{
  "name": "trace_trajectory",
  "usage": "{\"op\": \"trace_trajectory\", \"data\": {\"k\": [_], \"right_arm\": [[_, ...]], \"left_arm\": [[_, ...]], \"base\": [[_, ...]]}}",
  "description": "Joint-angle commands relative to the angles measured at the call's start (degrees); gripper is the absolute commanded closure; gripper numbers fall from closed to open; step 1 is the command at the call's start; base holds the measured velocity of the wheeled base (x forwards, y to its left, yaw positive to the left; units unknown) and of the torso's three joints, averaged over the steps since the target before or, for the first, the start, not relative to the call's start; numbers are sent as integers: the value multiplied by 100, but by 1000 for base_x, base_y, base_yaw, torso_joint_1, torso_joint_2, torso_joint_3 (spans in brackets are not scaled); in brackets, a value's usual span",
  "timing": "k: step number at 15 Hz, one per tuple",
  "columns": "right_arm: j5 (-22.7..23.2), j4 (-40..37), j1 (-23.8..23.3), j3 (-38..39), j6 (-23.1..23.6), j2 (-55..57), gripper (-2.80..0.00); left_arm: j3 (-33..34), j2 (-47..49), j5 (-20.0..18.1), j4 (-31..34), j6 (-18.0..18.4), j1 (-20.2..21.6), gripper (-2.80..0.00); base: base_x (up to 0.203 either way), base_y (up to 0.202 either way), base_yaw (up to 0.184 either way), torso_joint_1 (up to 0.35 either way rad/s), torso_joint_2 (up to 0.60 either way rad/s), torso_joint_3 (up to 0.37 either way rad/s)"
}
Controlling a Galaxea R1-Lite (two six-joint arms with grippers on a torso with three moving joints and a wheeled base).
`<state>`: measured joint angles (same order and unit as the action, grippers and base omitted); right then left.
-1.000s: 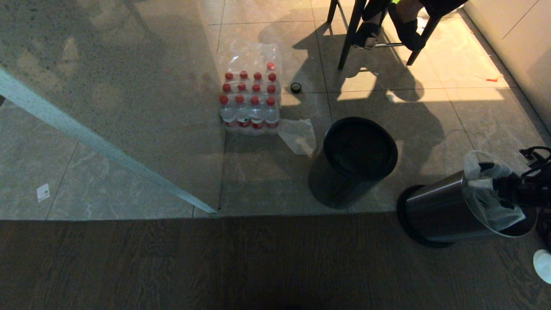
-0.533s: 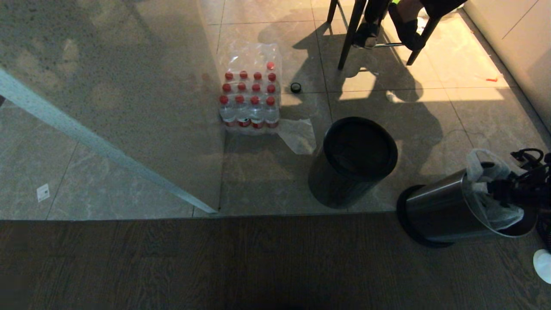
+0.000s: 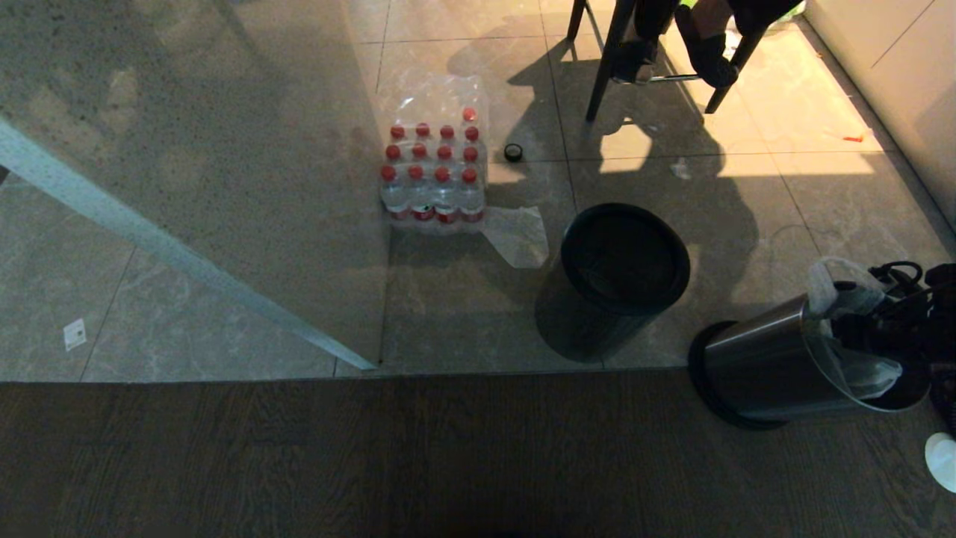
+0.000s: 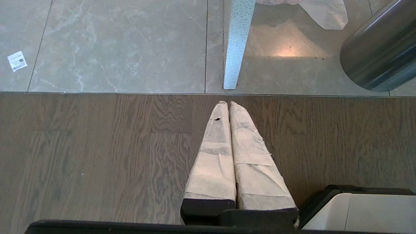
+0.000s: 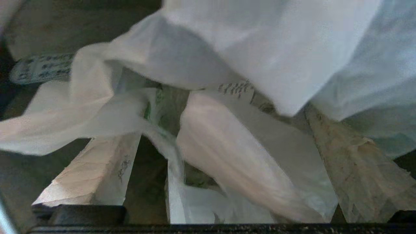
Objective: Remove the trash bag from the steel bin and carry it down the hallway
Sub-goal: Pick up the trash bag
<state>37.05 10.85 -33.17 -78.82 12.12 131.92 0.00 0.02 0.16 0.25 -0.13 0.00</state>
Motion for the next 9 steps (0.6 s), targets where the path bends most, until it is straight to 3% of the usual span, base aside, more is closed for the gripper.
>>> {"op": "trace_trajectory", "data": {"k": [1,9], "right_arm": [[22,14,21,-80,10,105,-280],[13,116,28,-131,115,167,-280]], "left_arm": [[0,-2,2,1,-4,0,0],[0,-2,2,1,-4,0,0]], "base": [[0,0,0,0,0,0],[0,0,0,0,0,0]]}}
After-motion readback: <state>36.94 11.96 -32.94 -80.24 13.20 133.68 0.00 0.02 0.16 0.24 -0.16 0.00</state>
